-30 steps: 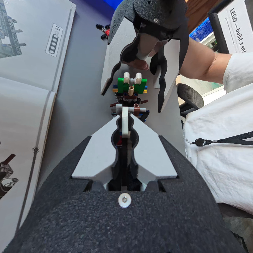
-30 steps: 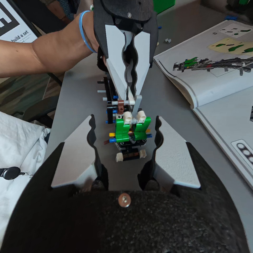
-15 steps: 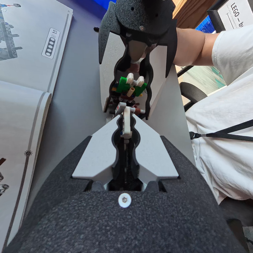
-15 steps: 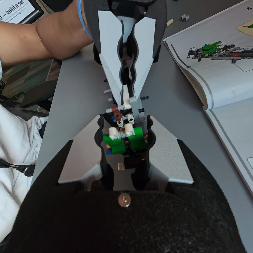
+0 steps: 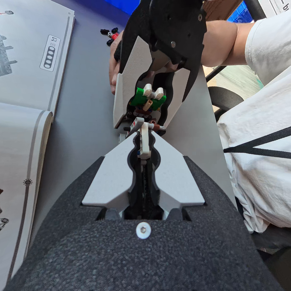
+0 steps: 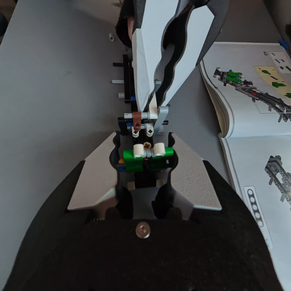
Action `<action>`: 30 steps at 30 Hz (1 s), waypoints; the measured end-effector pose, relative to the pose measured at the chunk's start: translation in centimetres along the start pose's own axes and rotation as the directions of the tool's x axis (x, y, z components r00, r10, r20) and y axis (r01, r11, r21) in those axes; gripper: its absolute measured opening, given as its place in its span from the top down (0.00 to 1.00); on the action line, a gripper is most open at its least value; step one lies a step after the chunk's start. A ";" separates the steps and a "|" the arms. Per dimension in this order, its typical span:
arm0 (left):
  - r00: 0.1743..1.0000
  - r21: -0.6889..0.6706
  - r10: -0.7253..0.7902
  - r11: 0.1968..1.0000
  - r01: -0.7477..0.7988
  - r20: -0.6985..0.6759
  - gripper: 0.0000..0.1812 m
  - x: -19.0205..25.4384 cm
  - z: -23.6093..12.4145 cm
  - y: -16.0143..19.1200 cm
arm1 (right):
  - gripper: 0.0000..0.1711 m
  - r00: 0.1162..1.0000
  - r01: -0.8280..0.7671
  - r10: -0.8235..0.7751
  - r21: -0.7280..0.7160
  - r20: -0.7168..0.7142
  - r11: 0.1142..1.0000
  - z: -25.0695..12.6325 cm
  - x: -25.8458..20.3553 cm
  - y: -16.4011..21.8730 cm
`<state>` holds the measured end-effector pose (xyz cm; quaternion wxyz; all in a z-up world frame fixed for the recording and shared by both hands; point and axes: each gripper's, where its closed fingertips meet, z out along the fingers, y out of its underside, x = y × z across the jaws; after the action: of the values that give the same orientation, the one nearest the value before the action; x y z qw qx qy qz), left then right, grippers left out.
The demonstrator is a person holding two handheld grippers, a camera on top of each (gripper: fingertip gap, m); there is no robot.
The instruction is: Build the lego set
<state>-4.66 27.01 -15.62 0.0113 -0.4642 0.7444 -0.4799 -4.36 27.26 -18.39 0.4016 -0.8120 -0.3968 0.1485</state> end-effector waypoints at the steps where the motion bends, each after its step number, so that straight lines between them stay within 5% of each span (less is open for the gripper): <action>1: 1.000 -0.001 0.004 1.000 -0.004 -0.002 0.96 0.0 0.0 0.0 | 0.67 1.000 -0.018 0.018 0.007 0.020 1.000 -0.1 -0.1 -0.1; 30: 0.995 -0.003 0.070 0.998 -0.070 0.066 0.96 -0.1 0.1 0.0 | 0.68 0.995 -0.088 0.087 0.018 0.052 0.996 -0.2 -0.1 -0.2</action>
<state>-4.55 26.96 -15.73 0.0528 -0.4534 0.7596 -0.4634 -4.47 27.13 -18.14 0.3926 -0.8204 -0.3695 0.1905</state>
